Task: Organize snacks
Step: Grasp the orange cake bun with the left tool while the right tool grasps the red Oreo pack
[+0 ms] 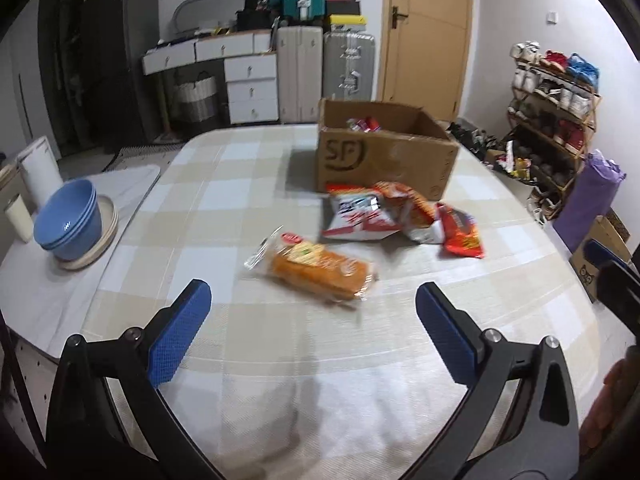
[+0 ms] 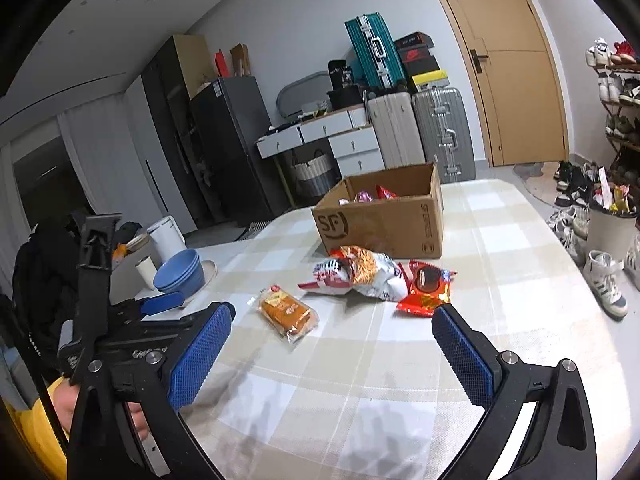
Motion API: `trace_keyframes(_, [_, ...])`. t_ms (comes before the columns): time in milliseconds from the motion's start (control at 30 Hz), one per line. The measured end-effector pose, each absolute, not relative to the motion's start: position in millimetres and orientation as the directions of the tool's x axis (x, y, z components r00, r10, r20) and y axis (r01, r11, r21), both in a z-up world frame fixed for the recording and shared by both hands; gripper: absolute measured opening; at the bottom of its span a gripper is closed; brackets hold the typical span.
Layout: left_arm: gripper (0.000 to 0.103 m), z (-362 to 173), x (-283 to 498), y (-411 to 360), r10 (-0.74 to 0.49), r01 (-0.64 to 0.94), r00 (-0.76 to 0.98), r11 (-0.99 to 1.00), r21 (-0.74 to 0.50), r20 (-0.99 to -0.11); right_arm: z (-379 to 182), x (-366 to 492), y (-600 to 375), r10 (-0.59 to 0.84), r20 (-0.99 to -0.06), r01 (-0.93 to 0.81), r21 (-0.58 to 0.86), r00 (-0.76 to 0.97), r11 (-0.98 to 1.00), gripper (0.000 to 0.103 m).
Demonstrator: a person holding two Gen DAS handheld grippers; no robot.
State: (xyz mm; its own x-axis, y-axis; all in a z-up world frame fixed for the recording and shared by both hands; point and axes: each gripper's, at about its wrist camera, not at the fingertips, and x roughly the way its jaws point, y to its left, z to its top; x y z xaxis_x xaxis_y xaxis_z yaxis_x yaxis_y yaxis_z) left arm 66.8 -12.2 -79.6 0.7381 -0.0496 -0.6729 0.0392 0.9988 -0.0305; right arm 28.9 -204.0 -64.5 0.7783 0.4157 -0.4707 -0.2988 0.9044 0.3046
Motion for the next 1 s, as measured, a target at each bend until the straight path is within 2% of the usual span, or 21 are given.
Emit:
trace_keyframes(267, [0.102, -126, 116, 5, -0.083, 0.019, 0.649, 0.996, -0.093, -0.756, -90, 50, -211, 0.431, -0.506, -0.282, 0.346, 0.747, 0.895, 0.102])
trace_keyframes(333, [0.102, -136, 132, 8, -0.064, -0.024, 0.613, 0.995, -0.1, -0.788, -95, 54, -212, 0.434, -0.511, -0.276, 0.358, 0.741, 0.892, 0.102])
trace_keyframes(567, [0.102, -169, 188, 20, -0.139, -0.18, 0.484, 0.951, -0.253, -0.864, -106, 66, -221, 0.443, -0.517, -0.267, 0.38, 0.733, 0.886, 0.102])
trace_keyframes(833, [0.101, -178, 219, 5, -0.071, -0.2, 0.475, 0.962, -0.187, -0.877, -116, 74, -234, 0.453, -0.525, -0.246, 0.417, 0.72, 0.875, 0.102])
trace_keyframes(1000, [0.088, -180, 220, 7, -0.112, -0.182, 0.481, 0.957, -0.224, -0.869, -119, 75, -237, 0.461, -0.528, -0.241, 0.433, 0.714, 0.869, 0.102])
